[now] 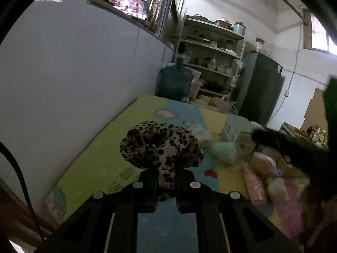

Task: Organize soft objects
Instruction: 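Hold the leopard scrunchie in the left tool while the right tool grasps the white tissue pack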

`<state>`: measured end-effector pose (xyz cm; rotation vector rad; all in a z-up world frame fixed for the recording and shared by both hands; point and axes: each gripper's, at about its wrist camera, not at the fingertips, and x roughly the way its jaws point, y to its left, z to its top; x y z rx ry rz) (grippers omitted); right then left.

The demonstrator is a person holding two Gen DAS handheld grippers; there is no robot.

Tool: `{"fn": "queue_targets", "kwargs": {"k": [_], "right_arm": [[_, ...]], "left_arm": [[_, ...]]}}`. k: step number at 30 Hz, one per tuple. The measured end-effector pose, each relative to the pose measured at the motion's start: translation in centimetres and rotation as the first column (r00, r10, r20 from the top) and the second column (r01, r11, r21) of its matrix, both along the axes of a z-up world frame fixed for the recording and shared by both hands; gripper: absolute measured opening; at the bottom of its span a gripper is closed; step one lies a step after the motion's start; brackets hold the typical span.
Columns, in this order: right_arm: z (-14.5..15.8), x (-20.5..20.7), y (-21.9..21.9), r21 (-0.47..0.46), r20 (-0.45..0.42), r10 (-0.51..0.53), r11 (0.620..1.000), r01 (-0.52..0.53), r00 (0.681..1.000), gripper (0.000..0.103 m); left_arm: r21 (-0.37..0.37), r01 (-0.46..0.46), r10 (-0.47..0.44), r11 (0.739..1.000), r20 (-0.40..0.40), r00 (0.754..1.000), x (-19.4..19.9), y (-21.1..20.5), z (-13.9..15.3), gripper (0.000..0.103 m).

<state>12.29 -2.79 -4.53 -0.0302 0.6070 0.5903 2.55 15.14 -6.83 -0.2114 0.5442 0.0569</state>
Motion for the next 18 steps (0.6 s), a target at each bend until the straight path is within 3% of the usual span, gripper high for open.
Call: {"fn": "queue_targets", "kwargs": {"k": [4, 10, 18], "right_arm": [[0.9, 2.7, 2.3, -0.019, -0.002, 0.030, 0.999, -0.030, 1.000, 0.075], [0.8, 6.8, 6.4, -0.065, -0.076, 0.037, 0.997, -0.042, 0.996, 0.075], [-2.5, 11.9, 8.8, -0.161, -0.235, -0.040, 0.987, 0.001, 0.971, 0.076]], "left_arm": [[-0.018, -0.012, 0.012, 1.000, 0.005, 1.000, -0.7, 0.9, -0.3, 0.013], [-0.039, -0.030, 0.032, 0.999, 0.034, 0.999, -1.5, 2.3, -0.2, 0.013], [-0.064, -0.009, 0.013, 0.998, 0.053, 0.999, -1.5, 3.1, -0.3, 0.013]]}}
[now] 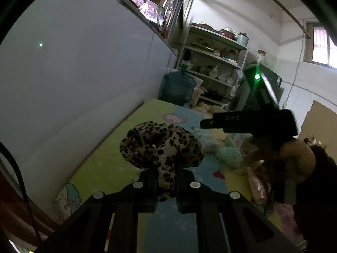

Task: Organize soft objects
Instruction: 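Hold the leopard scrunchie in the left tool while the right tool grasps the white tissue pack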

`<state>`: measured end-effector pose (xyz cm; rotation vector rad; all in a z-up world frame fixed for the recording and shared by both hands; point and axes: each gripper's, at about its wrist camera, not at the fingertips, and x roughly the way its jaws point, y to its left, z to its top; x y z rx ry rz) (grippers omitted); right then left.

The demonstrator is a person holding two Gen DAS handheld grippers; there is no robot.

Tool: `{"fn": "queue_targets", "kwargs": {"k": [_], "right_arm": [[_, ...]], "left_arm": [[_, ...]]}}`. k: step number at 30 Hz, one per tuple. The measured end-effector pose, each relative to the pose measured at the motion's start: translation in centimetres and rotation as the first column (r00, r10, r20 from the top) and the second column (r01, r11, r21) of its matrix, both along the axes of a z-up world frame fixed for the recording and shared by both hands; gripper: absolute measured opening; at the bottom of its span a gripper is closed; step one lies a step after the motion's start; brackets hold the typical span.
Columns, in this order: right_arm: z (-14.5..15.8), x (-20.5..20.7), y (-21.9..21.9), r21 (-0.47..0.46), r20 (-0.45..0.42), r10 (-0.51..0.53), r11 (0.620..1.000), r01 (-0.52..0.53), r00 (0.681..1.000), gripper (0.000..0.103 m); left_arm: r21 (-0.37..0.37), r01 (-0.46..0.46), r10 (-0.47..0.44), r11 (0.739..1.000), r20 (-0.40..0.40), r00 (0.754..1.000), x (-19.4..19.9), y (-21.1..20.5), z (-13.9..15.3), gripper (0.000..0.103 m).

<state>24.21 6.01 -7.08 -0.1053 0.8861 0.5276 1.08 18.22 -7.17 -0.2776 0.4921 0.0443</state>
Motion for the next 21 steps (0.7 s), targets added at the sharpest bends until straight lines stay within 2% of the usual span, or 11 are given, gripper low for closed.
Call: {"fn": "queue_targets", "kwargs": {"k": [4, 11, 16, 21], "right_arm": [[-1.3, 1.3, -0.1, -0.044, -0.035, -0.031, 0.999, 0.029, 0.999, 0.076], [-1.9, 1.9, 0.9, -0.116, -0.012, -0.036, 0.993, 0.034, 0.999, 0.076], [-2.1, 1.9, 2.7, -0.168, 0.020, 0.011, 0.986, -0.008, 1.000, 0.076], [-3.2, 2.9, 3.5, -0.212, 0.016, -0.005, 0.977, 0.008, 1.000, 0.075]], "left_arm": [[-0.021, 0.018, -0.018, 1.000, 0.011, 1.000, 0.3, 0.4, -0.2, 0.013], [-0.052, 0.039, -0.038, 0.998, 0.018, 0.999, 0.9, 1.1, -0.7, 0.013], [-0.071, 0.045, -0.044, 0.996, 0.020, 0.999, 1.1, 1.0, -1.1, 0.013], [-0.083, 0.061, -0.059, 0.995, 0.022, 0.998, 1.3, 1.2, -1.4, 0.013]]}}
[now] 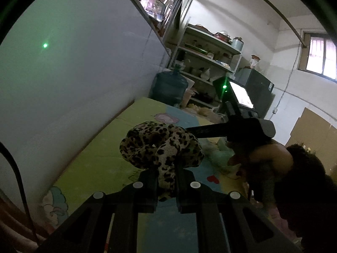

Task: Organize soft objects
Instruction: 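Hold the leopard scrunchie in the left tool while the right tool grasps the white tissue pack, then carry the leopard scrunchie in the left tool while the right tool carries the tissue pack to the tray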

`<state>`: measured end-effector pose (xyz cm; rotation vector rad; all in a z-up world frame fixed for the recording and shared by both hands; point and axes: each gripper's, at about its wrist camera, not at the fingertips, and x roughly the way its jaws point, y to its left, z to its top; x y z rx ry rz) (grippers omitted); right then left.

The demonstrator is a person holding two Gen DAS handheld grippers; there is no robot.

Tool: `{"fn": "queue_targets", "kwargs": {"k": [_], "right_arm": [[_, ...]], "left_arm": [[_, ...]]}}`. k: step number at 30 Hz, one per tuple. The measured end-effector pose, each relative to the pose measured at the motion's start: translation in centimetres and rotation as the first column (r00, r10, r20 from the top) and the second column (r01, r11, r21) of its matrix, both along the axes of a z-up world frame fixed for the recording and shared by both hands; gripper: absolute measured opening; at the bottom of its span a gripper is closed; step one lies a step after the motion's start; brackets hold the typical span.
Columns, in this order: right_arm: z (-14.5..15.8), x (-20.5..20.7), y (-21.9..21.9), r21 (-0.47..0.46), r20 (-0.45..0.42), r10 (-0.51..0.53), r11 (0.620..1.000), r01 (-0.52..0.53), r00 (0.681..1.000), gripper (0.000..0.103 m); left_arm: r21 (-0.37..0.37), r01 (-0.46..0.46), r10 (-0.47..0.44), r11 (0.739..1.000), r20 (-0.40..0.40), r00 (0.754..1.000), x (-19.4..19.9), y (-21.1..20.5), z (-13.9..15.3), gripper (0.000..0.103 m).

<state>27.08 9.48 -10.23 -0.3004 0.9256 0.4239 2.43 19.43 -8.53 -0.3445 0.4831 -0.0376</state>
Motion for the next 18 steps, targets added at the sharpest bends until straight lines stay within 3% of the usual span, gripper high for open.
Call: {"fn": "queue_targets", "kwargs": {"k": [2, 5, 9, 18], "right_arm": [[-0.4, 0.3, 0.3, -0.029, -0.005, -0.003, 1.000, 0.003, 1.000, 0.072], [-1.4, 0.6, 0.7, -0.085, -0.022, 0.000, 0.996, -0.002, 1.000, 0.051], [-1.4, 0.2, 0.6, -0.098, -0.003, 0.020, 0.995, -0.020, 1.000, 0.044], [1.8, -2.6, -1.1, 0.046, 0.051, 0.053, 0.997, -0.055, 0.997, 0.042]], "left_arm": [[-0.005, 0.004, -0.005, 1.000, -0.005, 1.000, 0.2, 0.0, -0.1, 0.013], [-0.022, 0.012, -0.012, 1.000, -0.008, 1.000, 0.5, 0.1, -0.3, 0.013], [-0.030, 0.019, -0.019, 0.999, -0.013, 1.000, 1.0, 0.2, -0.5, 0.013], [-0.023, 0.021, -0.022, 1.000, -0.020, 1.000, 1.6, 0.1, -0.4, 0.013]]}}
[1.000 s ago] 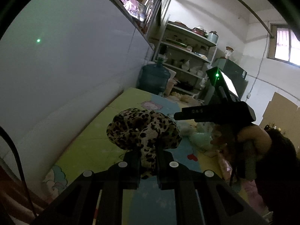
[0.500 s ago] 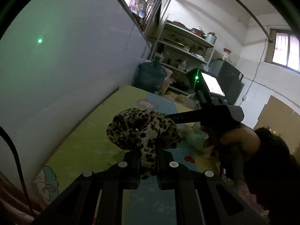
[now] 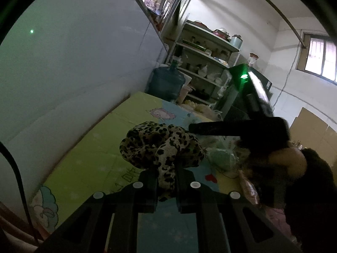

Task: Organize soft objects
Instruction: 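Carry the leopard scrunchie in the left tool while the right tool carries the tissue pack to the tray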

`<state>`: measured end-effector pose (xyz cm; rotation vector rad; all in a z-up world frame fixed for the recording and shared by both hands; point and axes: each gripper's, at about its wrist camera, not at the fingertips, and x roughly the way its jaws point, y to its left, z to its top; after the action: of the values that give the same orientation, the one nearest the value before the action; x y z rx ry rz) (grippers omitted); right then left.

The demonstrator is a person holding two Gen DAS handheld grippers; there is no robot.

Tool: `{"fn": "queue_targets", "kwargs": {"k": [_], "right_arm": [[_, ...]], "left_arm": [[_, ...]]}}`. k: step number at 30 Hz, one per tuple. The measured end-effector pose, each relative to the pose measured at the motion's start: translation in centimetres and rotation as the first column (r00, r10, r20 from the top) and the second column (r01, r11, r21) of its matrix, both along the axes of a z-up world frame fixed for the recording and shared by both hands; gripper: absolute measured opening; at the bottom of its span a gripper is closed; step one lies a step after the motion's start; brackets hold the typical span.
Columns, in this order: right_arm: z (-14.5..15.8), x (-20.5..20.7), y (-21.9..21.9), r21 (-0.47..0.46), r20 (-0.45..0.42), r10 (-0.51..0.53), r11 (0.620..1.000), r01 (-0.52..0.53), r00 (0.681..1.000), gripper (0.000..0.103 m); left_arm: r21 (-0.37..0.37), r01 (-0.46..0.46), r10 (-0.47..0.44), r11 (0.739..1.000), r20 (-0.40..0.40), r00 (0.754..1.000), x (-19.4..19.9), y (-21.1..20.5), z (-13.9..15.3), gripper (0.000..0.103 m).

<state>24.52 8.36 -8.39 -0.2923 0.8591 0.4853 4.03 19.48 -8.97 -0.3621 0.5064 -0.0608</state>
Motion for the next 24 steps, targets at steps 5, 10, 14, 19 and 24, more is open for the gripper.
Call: {"fn": "queue_targets", "kwargs": {"k": [5, 10, 14, 19, 24], "right_arm": [[2.2, -2.4, -1.2, 0.072, 0.065, 0.014, 0.997, -0.019, 0.998, 0.042], [4.0, -5.6, -2.5, 0.127, 0.118, 0.023, 0.991, -0.038, 0.993, 0.042], [5.0, -7.8, -4.1, 0.152, 0.155, 0.015, 0.988, -0.039, 0.988, 0.042], [5.2, -10.3, -6.4, 0.169, 0.181, -0.014, 0.985, -0.017, 0.983, 0.042], [5.4, -11.5, -9.5, 0.202, 0.184, -0.066, 0.979, 0.028, 0.981, 0.042]], "left_arm": [[0.015, -0.009, 0.008, 1.000, 0.005, 1.000, -0.4, -0.5, 0.2, 0.013], [0.028, -0.008, 0.008, 1.000, 0.009, 1.000, -0.6, -1.3, 0.5, 0.013], [0.040, -0.006, 0.005, 0.999, 0.026, 1.000, -1.0, -2.2, 1.1, 0.013], [0.044, 0.013, -0.015, 0.999, 0.047, 0.999, -1.4, -3.7, 1.9, 0.013], [0.063, 0.062, -0.066, 0.996, 0.066, 0.996, -1.5, -6.4, 2.6, 0.013]]}}
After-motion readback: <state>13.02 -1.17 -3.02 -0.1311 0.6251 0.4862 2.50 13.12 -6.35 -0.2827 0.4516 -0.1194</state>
